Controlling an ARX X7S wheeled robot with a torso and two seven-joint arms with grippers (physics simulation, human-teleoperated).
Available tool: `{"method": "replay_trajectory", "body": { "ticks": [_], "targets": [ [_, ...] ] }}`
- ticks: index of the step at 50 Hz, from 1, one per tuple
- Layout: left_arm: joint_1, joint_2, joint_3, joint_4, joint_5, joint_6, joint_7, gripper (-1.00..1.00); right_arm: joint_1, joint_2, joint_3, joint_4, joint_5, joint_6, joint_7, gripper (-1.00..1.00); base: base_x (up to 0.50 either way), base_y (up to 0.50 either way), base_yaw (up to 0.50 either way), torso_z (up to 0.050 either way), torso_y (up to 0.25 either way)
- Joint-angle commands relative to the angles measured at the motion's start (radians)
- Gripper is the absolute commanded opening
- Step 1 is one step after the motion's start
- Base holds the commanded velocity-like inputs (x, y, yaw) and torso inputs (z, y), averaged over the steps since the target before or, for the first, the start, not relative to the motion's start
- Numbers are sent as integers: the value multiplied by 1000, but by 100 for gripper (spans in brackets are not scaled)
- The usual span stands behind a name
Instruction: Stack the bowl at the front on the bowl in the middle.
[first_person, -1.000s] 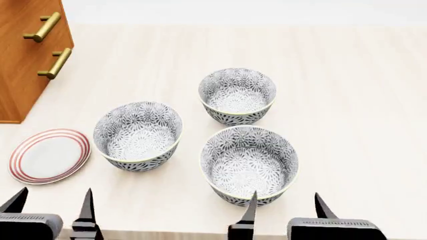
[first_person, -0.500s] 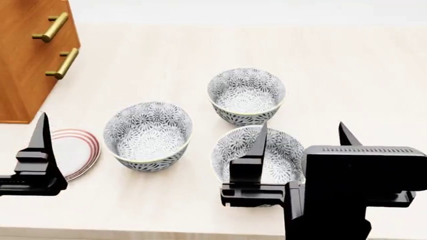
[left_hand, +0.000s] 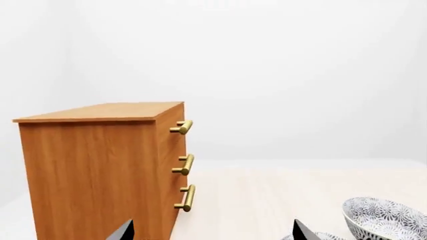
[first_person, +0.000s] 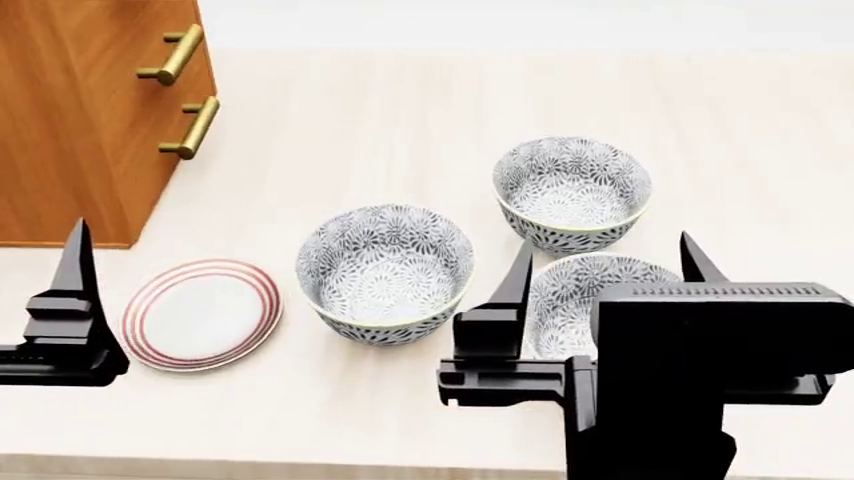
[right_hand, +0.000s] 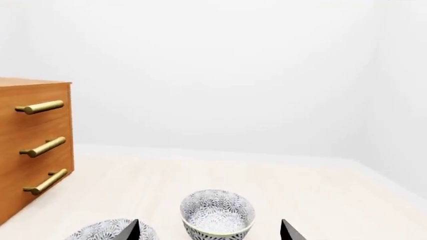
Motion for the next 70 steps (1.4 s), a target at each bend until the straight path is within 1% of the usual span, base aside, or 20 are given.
{"method": "replay_trajectory", "body": {
  "ticks": [1,31,34,39,44,46,48,50,52,53,54,55,56,57,59,62,64,68,69,70],
  "targets": [
    [1,-5,6,-4,-6,7,-5,100,2,5,-7,11,9,-1,4,100,500,0,0,0,0],
    [4,-14,5,-8,-26,14,-19,100,11,16,-22,6,30,10,24,100,500,0,0,0,0],
    [4,-14,5,-8,-29,15,-20,100,24,-17,29,13,66,59,13,100,497,0,0,0,5],
    [6,-15,6,-11,-31,18,-22,100,45,-15,31,37,37,72,55,100,0,0,0,0,0],
    [9,-16,10,-16,-32,25,-25,100,43,-7,20,33,41,65,55,100,0,0,0,0,0],
    [10,-17,11,-16,-32,27,-26,100,53,-14,23,37,30,84,79,100,0,0,0,0,0],
    [7,-18,7,-15,-36,22,-27,100,95,-23,62,18,54,149,68,100,0,0,0,0,0],
    [6,-19,8,-16,-36,23,-28,100,135,-29,87,-10,70,222,68,100,0,0,0,0,0],
    [7,-19,7,-13,-38,21,-30,100,208,-47,149,-47,99,343,51,100,0,0,0,0,0],
    [8,-19,5,-14,-40,21,-30,100,252,-44,209,-31,169,390,92,100,0,0,0,0,0],
    [8,-19,5,-15,-40,21,-31,100,271,-19,245,-4,288,390,178,100,0,0,0,0,0],
    [8,-20,4,-14,-41,20,-32,100,301,26,278,32,438,390,288,100,0,0,0,0,0],
    [8,-19,4,-14,-42,20,-33,100,346,60,346,100,588,390,438,100,0,0,0,0,0],
    [8,-19,4,-15,-42,21,-34,100,380,101,365,160,738,389,588,100,0,0,0,0,0],
    [6,-18,5,-16,-43,19,-36,100,449,165,353,264,1005,388,723,100,0,0,0,0,0],
    [5,-17,6,-13,-46,16,-39,100,552,215,349,395,1127,383,846,100,0,0,0,0,0],
    [6,-18,5,-13,-48,16,-40,100,586,233,348,449,1205,378,928,100,0,0,0,0,0],
    [6,-19,-1,-6,-54,9,-43,100,713,297,284,597,1326,375,1061,100,0,0,0,0,0],
    [6,-18,2,-7,-54,9,-44,100,765,303,256,672,1345,373,1091,100,0,0,0,0,0],
    [6,-19,3,-7,-54,10,-45,100,768,304,251,679,1349,363,1086,100,0,0,0,0,0]
  ]
}}
